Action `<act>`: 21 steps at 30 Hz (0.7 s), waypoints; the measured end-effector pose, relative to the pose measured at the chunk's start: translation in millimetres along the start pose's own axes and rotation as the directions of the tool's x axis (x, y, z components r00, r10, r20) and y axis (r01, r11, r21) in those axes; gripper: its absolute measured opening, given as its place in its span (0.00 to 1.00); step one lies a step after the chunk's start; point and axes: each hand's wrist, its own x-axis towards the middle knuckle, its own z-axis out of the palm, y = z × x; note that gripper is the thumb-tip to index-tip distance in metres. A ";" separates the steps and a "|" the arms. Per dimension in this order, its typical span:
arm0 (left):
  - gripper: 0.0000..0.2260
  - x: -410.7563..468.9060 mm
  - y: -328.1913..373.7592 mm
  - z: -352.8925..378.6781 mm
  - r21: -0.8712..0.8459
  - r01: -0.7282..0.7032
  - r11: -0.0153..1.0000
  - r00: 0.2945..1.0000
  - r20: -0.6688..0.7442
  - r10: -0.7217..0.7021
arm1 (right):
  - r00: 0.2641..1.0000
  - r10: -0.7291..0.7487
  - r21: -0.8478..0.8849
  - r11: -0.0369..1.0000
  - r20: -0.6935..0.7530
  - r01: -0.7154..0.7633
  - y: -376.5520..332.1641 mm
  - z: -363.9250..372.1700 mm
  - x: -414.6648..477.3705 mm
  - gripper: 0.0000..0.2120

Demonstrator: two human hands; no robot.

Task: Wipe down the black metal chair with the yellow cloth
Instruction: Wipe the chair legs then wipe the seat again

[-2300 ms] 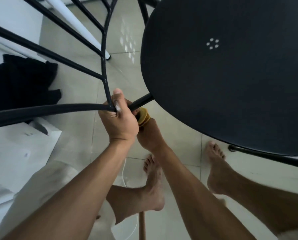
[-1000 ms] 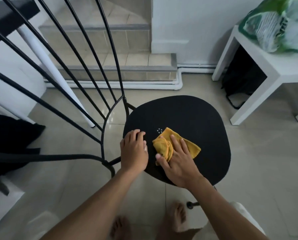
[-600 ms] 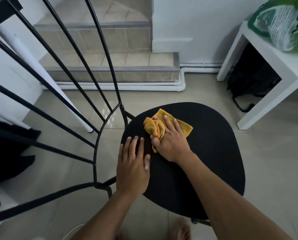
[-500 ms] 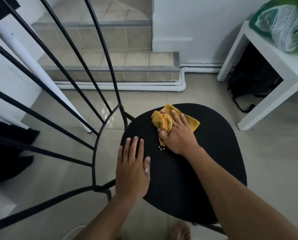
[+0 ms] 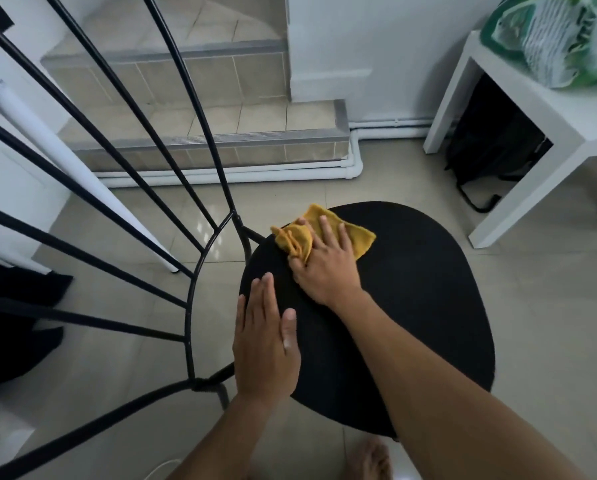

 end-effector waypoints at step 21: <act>0.25 2.4 -8.7 6.8 0.255 -0.082 0.964 0.996 0.037 0.075 | 0.989 0.117 -0.035 0.993 0.095 -0.114 74.7 -16.3 -237.9 0.26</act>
